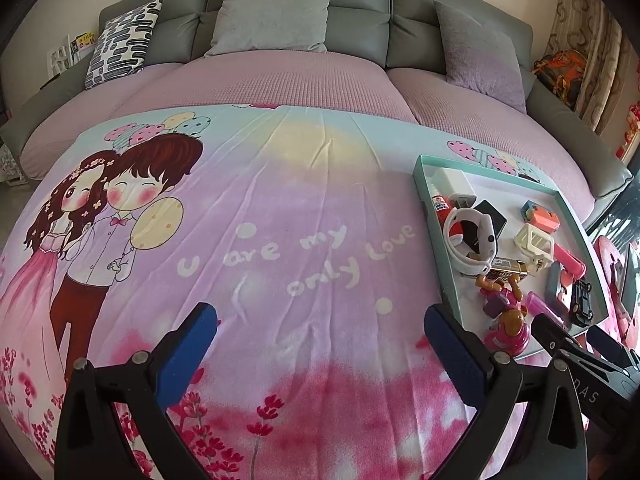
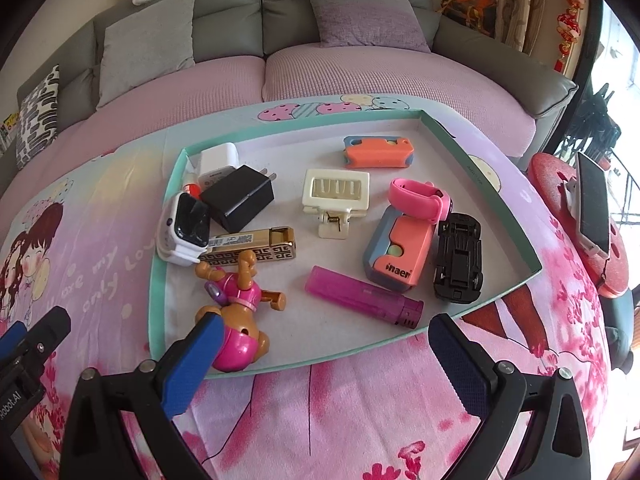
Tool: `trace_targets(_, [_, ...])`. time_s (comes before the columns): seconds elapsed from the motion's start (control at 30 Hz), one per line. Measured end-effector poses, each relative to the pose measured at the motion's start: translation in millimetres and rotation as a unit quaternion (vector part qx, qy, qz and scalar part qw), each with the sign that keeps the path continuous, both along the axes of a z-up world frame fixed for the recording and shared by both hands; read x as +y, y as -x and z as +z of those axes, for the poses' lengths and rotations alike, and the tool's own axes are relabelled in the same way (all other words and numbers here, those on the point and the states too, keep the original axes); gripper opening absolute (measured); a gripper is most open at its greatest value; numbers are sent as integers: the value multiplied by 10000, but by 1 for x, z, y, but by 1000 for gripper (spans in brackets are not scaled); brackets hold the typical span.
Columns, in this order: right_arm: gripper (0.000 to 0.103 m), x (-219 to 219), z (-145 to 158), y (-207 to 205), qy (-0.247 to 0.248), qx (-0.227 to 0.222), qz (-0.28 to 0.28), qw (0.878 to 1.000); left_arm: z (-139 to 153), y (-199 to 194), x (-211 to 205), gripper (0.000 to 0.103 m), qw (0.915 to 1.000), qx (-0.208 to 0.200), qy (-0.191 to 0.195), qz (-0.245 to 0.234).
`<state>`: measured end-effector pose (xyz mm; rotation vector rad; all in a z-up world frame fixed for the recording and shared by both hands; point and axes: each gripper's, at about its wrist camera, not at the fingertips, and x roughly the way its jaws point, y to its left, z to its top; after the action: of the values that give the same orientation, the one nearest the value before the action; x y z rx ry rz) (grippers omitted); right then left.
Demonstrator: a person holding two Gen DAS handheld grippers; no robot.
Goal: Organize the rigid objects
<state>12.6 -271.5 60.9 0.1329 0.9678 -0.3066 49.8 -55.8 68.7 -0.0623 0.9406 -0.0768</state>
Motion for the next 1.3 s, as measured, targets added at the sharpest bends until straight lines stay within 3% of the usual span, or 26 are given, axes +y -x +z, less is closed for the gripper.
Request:
trace_targets(0.2, [103, 9, 0, 5, 39, 45, 131, 9999, -2, 6, 4, 103, 9999, 98, 41, -110])
trace_targets(0.3, [103, 11, 2, 7, 38, 11, 148, 9999, -2, 9, 3, 103, 9998, 108, -142, -77])
trace_targets(0.43, [103, 13, 3, 11, 32, 20, 167, 9999, -1, 13, 7, 103, 9995, 74, -284, 77])
trace_targets(0.6, [103, 15, 1, 14, 29, 72, 202, 9998, -2, 18, 13, 103, 9997, 124, -155, 103])
trace_targets(0.73, [103, 16, 3, 16, 44, 44, 235, 9997, -4, 17, 15, 103, 9987, 218, -372, 286])
trace_targets(0.9, [103, 17, 2, 15, 49, 73, 258, 9996, -2, 20, 18, 103, 9991, 149, -290, 268])
trace_targets(1.1, [103, 18, -1, 13, 62, 91, 281, 9995, -7, 18, 16, 103, 9980, 202, -547, 237])
trace_targets(1.3, [103, 20, -5, 11, 104, 143, 331, 9993, -12, 15, 18, 103, 9979, 296, -545, 198])
